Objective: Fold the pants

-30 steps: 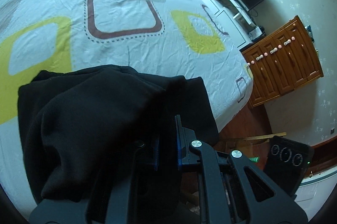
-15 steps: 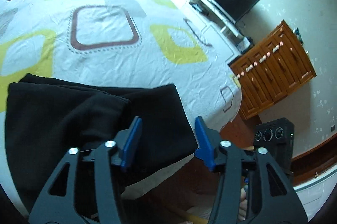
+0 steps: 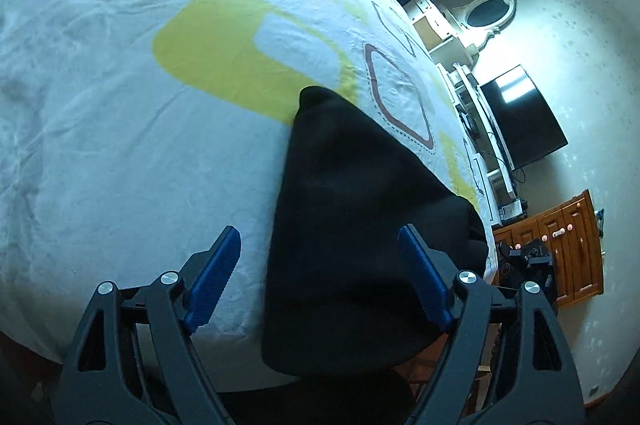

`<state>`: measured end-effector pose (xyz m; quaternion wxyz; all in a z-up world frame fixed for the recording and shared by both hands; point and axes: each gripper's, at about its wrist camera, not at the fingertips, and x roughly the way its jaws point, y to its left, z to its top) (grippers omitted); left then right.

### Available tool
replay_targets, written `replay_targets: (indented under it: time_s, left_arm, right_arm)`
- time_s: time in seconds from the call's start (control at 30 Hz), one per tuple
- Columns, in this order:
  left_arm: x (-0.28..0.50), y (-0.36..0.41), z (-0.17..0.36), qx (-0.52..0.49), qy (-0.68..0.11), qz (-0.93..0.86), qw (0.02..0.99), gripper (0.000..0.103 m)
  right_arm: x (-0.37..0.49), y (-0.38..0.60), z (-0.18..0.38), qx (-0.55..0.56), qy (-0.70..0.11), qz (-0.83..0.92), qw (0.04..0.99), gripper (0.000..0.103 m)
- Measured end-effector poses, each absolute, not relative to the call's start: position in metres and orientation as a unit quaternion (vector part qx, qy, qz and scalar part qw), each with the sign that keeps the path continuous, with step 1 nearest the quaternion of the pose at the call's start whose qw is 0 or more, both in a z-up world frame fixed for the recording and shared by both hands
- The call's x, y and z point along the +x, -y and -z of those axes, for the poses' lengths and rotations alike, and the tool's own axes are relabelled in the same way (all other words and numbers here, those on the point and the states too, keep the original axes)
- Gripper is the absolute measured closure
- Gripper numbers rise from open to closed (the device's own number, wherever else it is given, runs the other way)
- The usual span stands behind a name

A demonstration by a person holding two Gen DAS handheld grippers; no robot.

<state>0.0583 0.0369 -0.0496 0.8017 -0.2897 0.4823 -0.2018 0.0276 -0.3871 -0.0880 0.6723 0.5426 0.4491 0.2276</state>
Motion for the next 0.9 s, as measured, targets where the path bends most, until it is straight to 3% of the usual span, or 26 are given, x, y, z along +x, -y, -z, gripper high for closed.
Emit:
replay_targets:
  time_s: [0.2,0.43,0.5,0.53,0.57,0.67,0.8,0.83,0.87,0.9]
  left_arm:
    - [0.050,-0.021,0.075,-0.290,-0.503,0.218,0.784,0.023]
    - [0.051,-0.015,0.083,-0.303,-0.505,0.226,0.776,0.021]
    - [0.052,-0.016,0.082,-0.304,-0.507,0.227,0.774,0.021]
    - [0.052,-0.017,0.080,-0.303,-0.507,0.226,0.775,0.021]
    - [0.053,-0.018,0.079,-0.303,-0.506,0.223,0.776,0.021]
    - [0.054,-0.029,0.074,-0.308,-0.490,0.202,0.790,0.021]
    - [0.057,-0.044,0.084,-0.335,-0.494,0.191,0.779,0.021]
    - [0.056,-0.045,0.085,-0.342,-0.492,0.192,0.777,0.021]
    - [0.056,-0.044,0.085,-0.342,-0.492,0.192,0.777,0.021]
    - [0.056,-0.043,0.084,-0.337,-0.492,0.191,0.780,0.021]
  right_arm:
    - [0.031,0.366,0.067,0.502,-0.454,-0.250,0.692,0.020]
    - [0.036,0.340,0.058,0.366,-0.516,-0.172,0.755,0.020]
    - [0.038,0.335,0.063,0.353,-0.519,-0.174,0.759,0.044]
    - [0.038,0.335,0.067,0.342,-0.528,-0.176,0.757,0.062]
    - [0.038,0.336,0.070,0.341,-0.531,-0.175,0.756,0.071]
    - [0.041,0.354,0.082,0.388,-0.523,-0.187,0.735,0.079]
    - [0.037,0.364,0.093,0.424,-0.513,-0.212,0.716,0.075]
    - [0.038,0.364,0.095,0.433,-0.512,-0.221,0.708,0.062]
    - [0.040,0.363,0.096,0.449,-0.502,-0.237,0.701,0.040]
    - [0.042,0.361,0.095,0.464,-0.489,-0.254,0.694,0.031]
